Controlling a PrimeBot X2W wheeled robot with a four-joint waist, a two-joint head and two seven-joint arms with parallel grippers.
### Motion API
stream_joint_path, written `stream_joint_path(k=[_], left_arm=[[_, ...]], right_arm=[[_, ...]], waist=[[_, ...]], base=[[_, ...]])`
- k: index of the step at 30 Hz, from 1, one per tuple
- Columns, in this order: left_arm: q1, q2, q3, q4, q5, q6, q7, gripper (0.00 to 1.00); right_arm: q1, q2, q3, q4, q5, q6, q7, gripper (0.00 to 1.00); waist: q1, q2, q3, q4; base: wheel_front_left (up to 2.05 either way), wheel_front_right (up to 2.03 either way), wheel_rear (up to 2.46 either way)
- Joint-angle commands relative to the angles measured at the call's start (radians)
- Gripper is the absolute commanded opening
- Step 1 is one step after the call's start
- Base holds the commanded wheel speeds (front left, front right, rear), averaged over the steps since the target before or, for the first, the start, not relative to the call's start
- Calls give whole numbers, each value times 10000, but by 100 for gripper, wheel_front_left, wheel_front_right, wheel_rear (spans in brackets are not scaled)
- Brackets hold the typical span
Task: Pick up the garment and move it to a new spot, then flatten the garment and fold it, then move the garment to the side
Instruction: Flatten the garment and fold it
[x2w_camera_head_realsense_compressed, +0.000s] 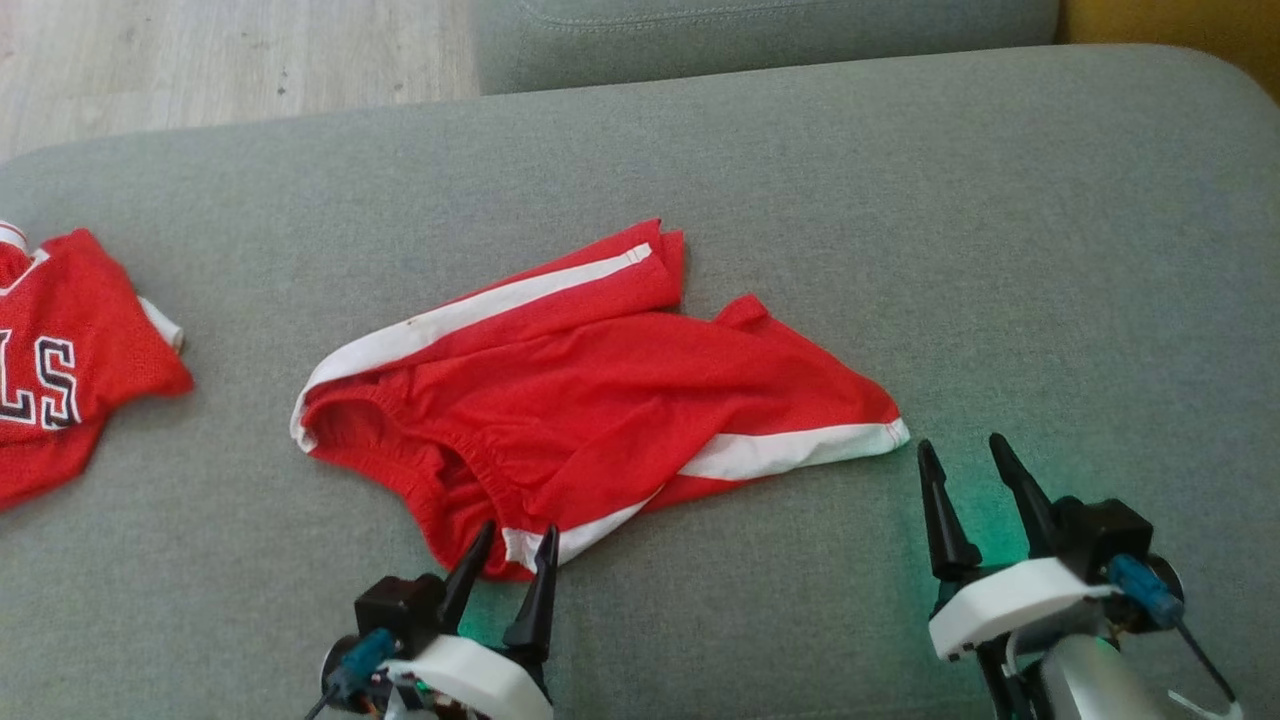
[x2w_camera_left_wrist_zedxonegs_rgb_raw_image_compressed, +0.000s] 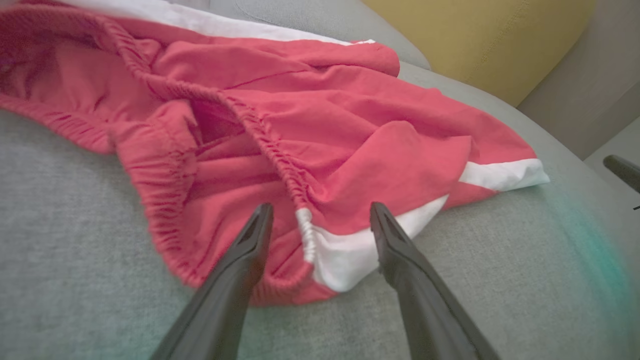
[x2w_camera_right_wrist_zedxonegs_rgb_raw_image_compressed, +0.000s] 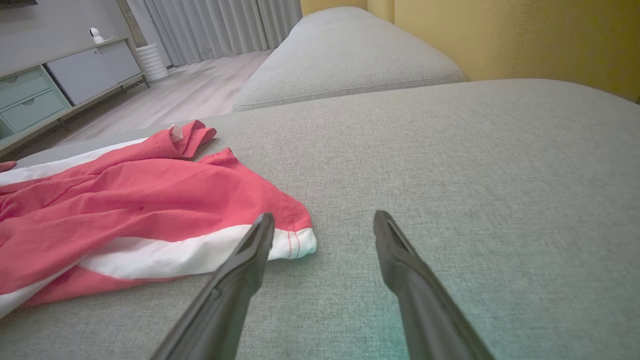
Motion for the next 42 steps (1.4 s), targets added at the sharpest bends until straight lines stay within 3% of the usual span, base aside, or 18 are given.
stream_joint_path(k=[1, 6, 7, 10, 11, 12, 18, 22, 36, 37, 38, 39, 42], left_arm=[[-328, 22, 169, -36, -15, 19, -93, 100], [-606, 22, -107, 582, -84, 20, -93, 92], [-654, 22, -175, 690, -109, 20, -93, 80], [-805, 22, -331, 854, -193, 20, -93, 33], [-841, 22, -325, 843, -228, 20, -93, 24], [-868, 22, -288, 763, -253, 20, -93, 4], [-700, 22, -84, 287, -108, 35, -93, 6], [-521, 22, 150, -362, 176, 46, -93, 0], [-414, 22, -24, -1172, 389, 20, -93, 0], [-422, 22, -33, -1183, 385, 20, -93, 0], [-430, 22, -35, -1191, 387, 20, -93, 0], [-434, 22, -23, -1199, 389, 20, -93, 0], [-425, 22, 140, -1331, 434, 19, -93, 0]], right_arm=[[-357, -41, 253, -235, 10, 35, -67, 100], [-415, -41, 308, -177, 86, 35, -67, 100], [-421, -41, 319, -170, 98, 35, -67, 100], [-438, -41, 343, -141, 135, 35, -67, 100], [-446, -41, 347, -132, 146, 35, -67, 100], [-457, -41, 345, -110, 185, 35, -67, 100], [-413, -41, 305, 35, 461, 35, -67, 100], [-426, -41, 271, 320, 1037, 35, -67, 100], [-1461, -41, 867, 2408, 2559, 35, -67, 100], [-1541, -41, 910, 2527, 2644, 35, -67, 69], [-1592, -41, 957, 2622, 2705, 35, -67, 24], [-1629, -41, 997, 2669, 2769, 35, -67, 0], [-1646, -41, 880, 2496, 2828, 35, -67, 0]], waist=[[-1, 0, 20, 0], [-1, 0, 94, -6], [-1, 0, 104, -6], [-1, 0, 136, 2], [-1, 0, 150, 6], [-1, 0, 165, 33], [-1, 0, 152, 277], [-1, 0, 154, 569], [-1, 0, 371, 1069], [-1, 0, 389, 1075], [-1, 0, 400, 1080], [-1, 0, 404, 1081], [-1, 0, 393, 1061]], base=[[0, 0, 0], [0, 0, 0], [0, 0, 0], [0, 0, 0], [0, 0, 0], [0, 0, 0], [0, 0, 0], [0, 0, 0], [0, 0, 0], [0, 0, 0], [0, 0, 0], [0, 0, 0], [0, 0, 0]])
